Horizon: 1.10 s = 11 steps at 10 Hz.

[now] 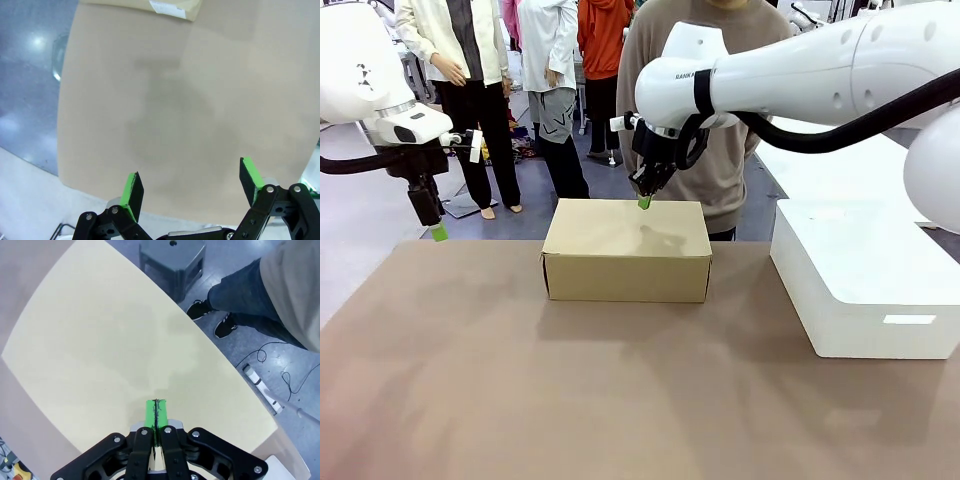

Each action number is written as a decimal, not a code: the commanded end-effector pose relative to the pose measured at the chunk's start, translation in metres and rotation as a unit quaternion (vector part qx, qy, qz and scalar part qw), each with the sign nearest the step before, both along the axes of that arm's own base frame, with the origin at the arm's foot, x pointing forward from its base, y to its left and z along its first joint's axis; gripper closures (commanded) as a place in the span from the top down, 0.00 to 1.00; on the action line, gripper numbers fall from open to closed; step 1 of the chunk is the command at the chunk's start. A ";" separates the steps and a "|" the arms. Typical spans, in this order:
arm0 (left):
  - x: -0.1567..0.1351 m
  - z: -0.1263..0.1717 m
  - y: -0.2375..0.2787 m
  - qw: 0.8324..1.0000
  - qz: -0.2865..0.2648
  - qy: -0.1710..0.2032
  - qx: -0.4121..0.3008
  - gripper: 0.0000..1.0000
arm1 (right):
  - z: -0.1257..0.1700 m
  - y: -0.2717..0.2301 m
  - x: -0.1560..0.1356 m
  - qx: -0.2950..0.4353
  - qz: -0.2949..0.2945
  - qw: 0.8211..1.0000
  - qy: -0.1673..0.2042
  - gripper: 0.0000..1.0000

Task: Pack the shoes into the box.
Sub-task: Press down on the lid of the Shoes Box.

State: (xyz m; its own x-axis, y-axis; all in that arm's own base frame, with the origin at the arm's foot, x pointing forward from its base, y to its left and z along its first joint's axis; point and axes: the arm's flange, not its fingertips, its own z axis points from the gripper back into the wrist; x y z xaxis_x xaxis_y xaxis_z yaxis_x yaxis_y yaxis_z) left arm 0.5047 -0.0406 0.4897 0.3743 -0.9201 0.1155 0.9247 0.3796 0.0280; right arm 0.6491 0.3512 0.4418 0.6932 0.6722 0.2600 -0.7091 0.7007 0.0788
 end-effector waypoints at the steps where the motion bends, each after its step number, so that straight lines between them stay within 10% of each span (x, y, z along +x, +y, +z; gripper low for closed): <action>1: 0.000 0.003 0.002 1.000 -0.003 0.004 -0.008 1.00 | -0.007 0.011 0.012 0.001 -0.023 1.000 0.001 0.00; 6: 0.000 0.003 0.002 1.000 -0.003 0.004 -0.008 1.00 | -0.040 0.019 0.013 -0.042 -0.017 0.999 0.029 0.00; 11: 0.000 0.003 0.002 1.000 -0.003 0.004 -0.008 1.00 | 0.044 -0.011 -0.035 -0.002 -0.005 1.000 -0.019 0.00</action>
State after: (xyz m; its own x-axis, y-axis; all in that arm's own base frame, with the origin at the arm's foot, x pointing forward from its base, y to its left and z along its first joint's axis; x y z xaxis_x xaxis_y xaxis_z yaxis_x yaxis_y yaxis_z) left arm 0.5050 -0.0405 0.4894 0.3744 -0.9201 0.1153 0.9247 0.3797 0.0274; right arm 0.6388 0.3540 0.4728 0.6891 0.6709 0.2741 -0.7068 0.7056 0.0499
